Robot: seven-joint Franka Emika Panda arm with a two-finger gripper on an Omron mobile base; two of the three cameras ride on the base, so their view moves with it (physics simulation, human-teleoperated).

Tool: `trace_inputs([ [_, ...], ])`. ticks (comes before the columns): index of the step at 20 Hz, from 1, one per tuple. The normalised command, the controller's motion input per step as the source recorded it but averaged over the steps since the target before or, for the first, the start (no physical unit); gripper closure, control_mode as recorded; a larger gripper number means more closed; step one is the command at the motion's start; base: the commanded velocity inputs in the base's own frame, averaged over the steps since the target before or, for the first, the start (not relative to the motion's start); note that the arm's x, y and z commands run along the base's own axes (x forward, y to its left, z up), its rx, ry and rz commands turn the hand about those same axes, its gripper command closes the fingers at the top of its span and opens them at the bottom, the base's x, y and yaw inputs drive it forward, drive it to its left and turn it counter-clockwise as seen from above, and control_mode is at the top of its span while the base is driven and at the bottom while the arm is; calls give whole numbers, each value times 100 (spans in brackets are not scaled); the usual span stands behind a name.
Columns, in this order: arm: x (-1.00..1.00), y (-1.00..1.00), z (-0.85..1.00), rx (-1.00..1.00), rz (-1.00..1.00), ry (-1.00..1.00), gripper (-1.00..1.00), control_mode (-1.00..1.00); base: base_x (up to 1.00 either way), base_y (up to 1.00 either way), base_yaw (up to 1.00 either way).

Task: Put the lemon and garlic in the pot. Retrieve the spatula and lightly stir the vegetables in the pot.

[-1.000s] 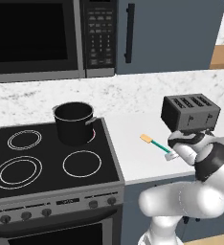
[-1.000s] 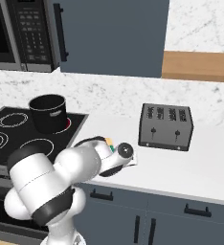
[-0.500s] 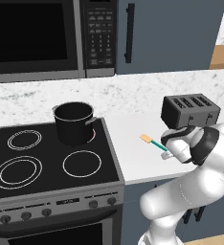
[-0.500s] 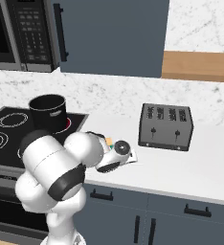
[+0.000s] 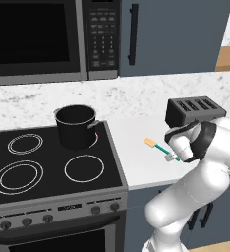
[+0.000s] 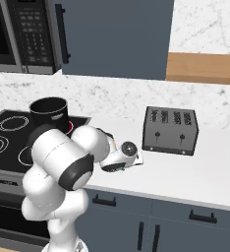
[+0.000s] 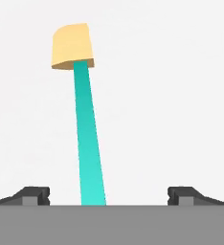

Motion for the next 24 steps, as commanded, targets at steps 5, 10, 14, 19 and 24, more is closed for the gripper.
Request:
trace_inputs([
  [5,-1,-7,-46,-2,0,0,-100,-100,0,0,0],
  [10,-86,-18,-18,0,0,-1,-100,-100,0,0,0],
  [14,-84,-12,-25,-2,0,-1,-100,-100,0,0,0],
  [19,8,0,-10,0,0,0,-100,-100,0,0,0],
  [24,38,0,0,0,0,0,-100,-100,0,0,0],
])
